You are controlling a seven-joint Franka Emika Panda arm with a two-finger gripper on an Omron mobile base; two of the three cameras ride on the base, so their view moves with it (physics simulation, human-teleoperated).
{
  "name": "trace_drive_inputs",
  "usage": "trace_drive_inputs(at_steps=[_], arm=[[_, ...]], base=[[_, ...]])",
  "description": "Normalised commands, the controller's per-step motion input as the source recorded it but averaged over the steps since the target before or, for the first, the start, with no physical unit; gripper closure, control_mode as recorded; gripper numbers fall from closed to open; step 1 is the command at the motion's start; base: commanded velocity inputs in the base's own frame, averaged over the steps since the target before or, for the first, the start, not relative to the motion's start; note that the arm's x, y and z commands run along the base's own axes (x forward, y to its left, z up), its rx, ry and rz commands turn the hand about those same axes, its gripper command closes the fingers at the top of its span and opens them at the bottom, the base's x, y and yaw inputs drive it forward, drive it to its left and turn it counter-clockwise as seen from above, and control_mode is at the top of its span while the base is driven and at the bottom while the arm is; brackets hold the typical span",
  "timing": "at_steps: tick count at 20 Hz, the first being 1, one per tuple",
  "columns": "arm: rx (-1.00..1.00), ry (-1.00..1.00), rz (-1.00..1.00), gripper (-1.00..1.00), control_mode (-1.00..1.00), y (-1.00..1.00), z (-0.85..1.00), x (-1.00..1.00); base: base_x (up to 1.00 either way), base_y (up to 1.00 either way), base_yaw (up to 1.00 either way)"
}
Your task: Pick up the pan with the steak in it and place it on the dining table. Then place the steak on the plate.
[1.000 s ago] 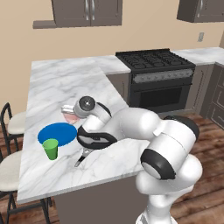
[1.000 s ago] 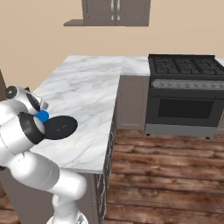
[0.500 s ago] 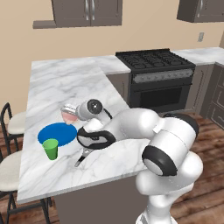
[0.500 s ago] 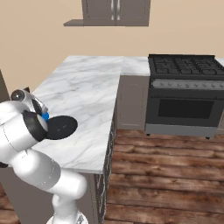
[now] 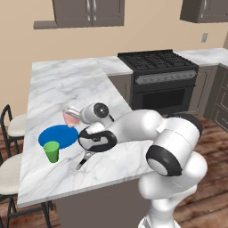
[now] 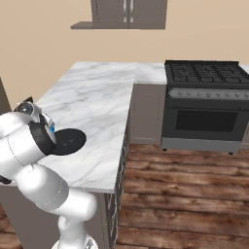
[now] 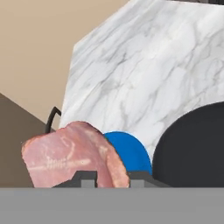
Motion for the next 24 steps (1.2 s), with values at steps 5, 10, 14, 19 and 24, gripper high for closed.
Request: trace_drive_inputs(at_steps=[5, 10, 14, 19, 24], arm=[[0.00, 0.13, 0.00, 1.00, -1.00, 0.29, -0.02, 0.05], [0.00, 0.14, 0.00, 1.00, -1.00, 0.37, -0.08, 0.14], [0.00, 0.13, 0.00, 1.00, -1.00, 0.34, -0.10, 0.13], [0.00, 0.02, 0.00, 1.00, -1.00, 0.07, 0.00, 0.01], [-0.02, 0.01, 0.00, 1.00, -1.00, 0.15, -0.07, 0.07]], base=[[0.00, 0.00, 0.00], [0.00, 0.00, 0.00], [0.00, 0.00, 0.00], [0.00, 0.00, 0.00], [0.00, 0.00, 0.00]])
